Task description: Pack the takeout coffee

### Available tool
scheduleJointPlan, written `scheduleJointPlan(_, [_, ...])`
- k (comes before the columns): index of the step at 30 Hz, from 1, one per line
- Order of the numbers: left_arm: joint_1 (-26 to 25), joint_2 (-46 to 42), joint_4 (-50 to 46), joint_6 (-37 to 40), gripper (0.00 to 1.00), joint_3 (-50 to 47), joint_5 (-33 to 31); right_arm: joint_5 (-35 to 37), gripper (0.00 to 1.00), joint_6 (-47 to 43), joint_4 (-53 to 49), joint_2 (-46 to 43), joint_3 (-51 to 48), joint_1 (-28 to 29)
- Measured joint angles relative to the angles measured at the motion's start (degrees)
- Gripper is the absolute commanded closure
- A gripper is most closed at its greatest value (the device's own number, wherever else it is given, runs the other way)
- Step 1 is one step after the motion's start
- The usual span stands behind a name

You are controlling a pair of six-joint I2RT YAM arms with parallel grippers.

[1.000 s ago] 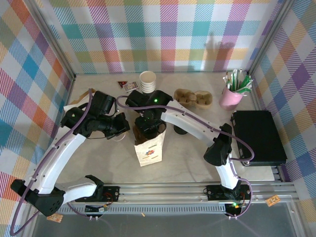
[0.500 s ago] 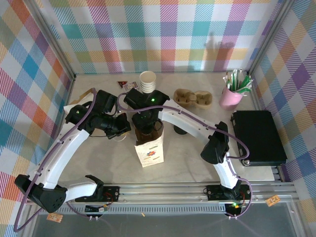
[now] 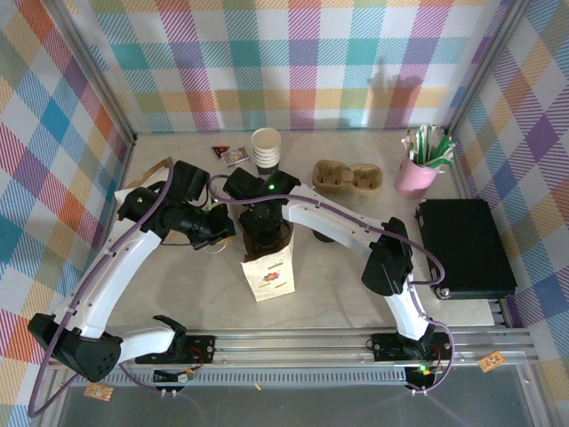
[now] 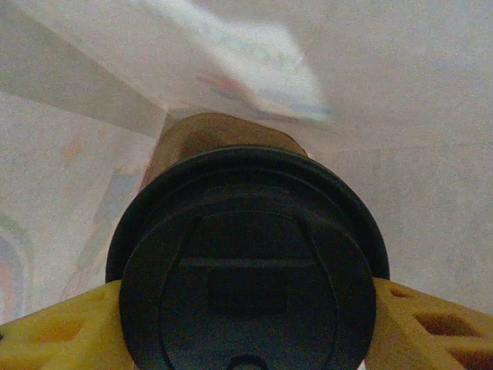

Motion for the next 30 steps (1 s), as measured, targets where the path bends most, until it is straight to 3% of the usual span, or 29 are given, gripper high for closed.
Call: scheduleJointPlan(30, [0.0, 0.6, 0.0, 1.7, 1.0, 0.0, 0.5, -0.3, 0.65, 0.0, -0.8, 4.2, 5.7, -1.8])
